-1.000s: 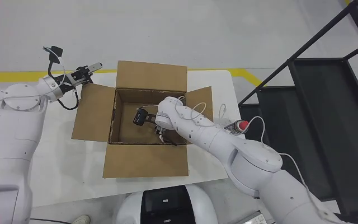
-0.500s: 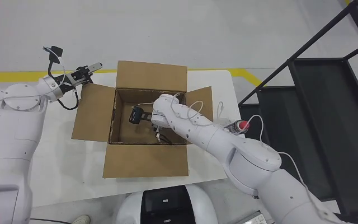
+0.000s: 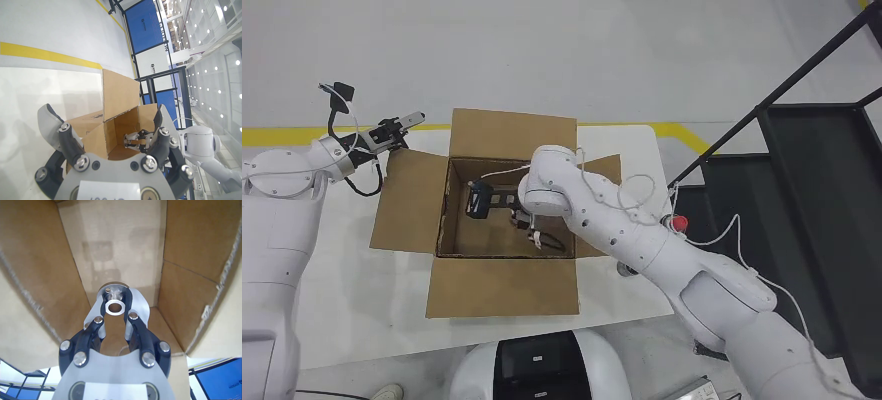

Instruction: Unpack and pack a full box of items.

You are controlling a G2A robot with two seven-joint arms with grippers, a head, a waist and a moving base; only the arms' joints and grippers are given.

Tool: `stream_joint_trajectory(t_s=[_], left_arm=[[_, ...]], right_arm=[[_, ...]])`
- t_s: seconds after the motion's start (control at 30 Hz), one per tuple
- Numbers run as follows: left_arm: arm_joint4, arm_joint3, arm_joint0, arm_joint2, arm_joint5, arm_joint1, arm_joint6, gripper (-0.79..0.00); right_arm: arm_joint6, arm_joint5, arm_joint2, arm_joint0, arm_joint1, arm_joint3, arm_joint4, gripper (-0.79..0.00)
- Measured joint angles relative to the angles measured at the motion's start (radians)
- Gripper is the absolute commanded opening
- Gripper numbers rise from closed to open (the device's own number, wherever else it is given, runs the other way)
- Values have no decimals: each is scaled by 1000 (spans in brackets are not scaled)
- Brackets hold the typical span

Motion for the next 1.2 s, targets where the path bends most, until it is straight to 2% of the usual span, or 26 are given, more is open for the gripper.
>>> stream_joint_trajectory(t_s=[0.17,0.37,0.63,1.2], left_arm=[[0,0,0,0,0,0,0,0],[0,0,0,0,0,0,0,0],[0,0,0,0,0,0,0,0],[0,0,0,0,0,0,0,0]], right_arm=[[84,88,26,-74,91,-238,-15,-785],[179,183,72,-107,206,-460,28,-785],[180,184,190,-191,358,-562,33,-785],[180,184,192,-192,359,-563,34,-785]])
